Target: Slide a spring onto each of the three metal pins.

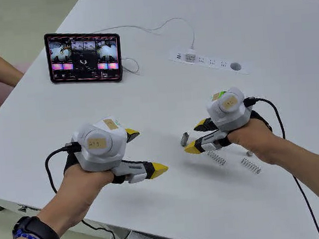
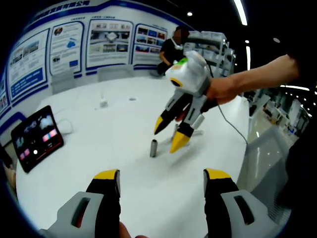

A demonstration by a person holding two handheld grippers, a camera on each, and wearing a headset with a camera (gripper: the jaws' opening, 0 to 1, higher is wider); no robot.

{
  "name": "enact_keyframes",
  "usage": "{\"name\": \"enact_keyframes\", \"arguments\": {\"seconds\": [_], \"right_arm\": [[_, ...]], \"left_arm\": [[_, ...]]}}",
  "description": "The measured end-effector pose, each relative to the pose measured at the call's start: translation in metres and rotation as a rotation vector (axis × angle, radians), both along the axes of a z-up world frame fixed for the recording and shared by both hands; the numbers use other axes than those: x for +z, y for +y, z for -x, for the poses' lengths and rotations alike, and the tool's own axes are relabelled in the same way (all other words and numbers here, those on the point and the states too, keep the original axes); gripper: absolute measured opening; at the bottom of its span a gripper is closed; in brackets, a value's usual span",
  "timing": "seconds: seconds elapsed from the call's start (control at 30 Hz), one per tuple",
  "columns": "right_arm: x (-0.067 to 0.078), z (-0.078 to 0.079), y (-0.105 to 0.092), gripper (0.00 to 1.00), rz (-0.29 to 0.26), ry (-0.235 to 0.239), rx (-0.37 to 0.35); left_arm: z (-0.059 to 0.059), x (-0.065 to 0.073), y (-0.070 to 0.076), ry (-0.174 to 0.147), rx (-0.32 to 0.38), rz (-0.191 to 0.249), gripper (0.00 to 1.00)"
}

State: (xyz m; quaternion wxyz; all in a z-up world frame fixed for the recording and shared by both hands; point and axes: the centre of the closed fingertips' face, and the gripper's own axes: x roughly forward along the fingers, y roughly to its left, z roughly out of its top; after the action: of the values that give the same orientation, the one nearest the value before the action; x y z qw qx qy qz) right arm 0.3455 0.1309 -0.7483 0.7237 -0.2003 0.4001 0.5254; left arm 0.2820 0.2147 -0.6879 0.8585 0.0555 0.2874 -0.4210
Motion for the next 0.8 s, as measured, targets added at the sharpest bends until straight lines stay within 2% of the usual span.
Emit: {"name": "enact_keyframes", "arguments": {"seconds": [0.27,0.57,0.67,0.8], "right_arm": [[0.003,0.008,-0.006,0.5,-0.043,0.019,-0.057],[0.013,0.011,-0.015,0.51,-0.093,0.012,-0.126],[0.019,0.014,-0.015,0.52,-0.126,0.006,-0.157],[0.022,0.019,-0.019,0.52,-0.14,0.005,-0.168]], "left_arm": [[0.001,0.002,0.0,-0.004,0.003,0.003,0.7],[0.001,0.005,-0.004,-0.008,0.001,0.004,0.7],[0.001,0.005,-0.006,-0.007,-0.004,0.003,0.7],[0.002,0.004,-0.01,-0.004,-0.013,0.0,0.69]]}}
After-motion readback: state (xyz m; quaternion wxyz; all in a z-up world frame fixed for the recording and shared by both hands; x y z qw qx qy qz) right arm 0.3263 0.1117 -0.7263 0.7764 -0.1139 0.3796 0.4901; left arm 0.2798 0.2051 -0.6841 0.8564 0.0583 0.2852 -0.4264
